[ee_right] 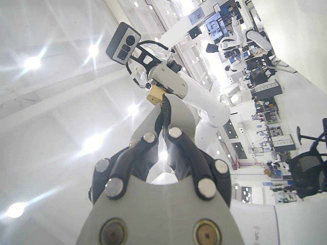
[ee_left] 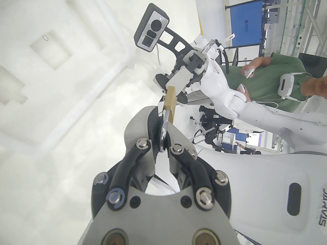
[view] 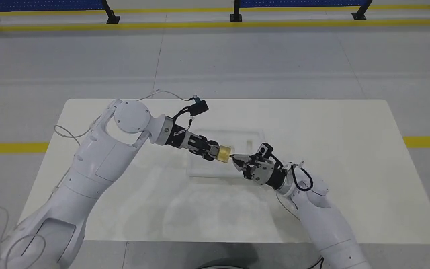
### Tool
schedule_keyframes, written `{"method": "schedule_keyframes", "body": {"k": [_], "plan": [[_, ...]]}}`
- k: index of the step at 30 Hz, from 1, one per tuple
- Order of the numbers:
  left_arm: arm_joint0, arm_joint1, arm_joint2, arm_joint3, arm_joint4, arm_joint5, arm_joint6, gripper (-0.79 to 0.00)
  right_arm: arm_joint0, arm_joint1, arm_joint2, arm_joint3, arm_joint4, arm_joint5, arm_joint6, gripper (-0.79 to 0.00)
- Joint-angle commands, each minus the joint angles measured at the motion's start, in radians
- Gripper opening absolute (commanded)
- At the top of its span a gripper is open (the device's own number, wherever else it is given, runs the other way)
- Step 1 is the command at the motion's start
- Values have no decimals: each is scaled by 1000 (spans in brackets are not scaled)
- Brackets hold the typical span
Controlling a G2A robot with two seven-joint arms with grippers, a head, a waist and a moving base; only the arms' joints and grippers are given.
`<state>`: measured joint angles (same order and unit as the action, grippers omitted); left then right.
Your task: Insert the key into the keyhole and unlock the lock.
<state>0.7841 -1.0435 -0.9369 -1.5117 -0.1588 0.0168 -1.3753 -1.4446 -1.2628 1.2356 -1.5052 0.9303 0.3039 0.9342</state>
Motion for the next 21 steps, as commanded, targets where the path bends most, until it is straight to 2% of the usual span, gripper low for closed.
{"method": "schedule_keyframes", "body": {"k": [1,10,15,16,17,18,20,21], "plan": [[1,1,-1,-2,1,-1,1,-785,-1,-1,-5,8,37,27,1,-785],[1,4,-1,-4,-2,0,1,-785,4,-3,-19,31,141,88,-1,-785],[3,5,0,-4,-3,-1,8,-785,9,-1,-20,34,133,70,-19,-785],[3,5,0,-3,-3,-2,8,-785,10,-1,-19,32,124,60,-25,-760],[5,5,-1,0,-3,-1,13,-785,9,-1,-19,29,115,42,-31,-477],[6,6,-2,1,-5,0,17,-785,7,-1,-20,27,126,38,-27,-400],[7,6,-4,3,-6,0,25,-785,10,0,-13,21,120,19,-41,0],[8,7,-5,3,-2,2,34,-785,9,0,-10,18,128,13,-45,0]]}}
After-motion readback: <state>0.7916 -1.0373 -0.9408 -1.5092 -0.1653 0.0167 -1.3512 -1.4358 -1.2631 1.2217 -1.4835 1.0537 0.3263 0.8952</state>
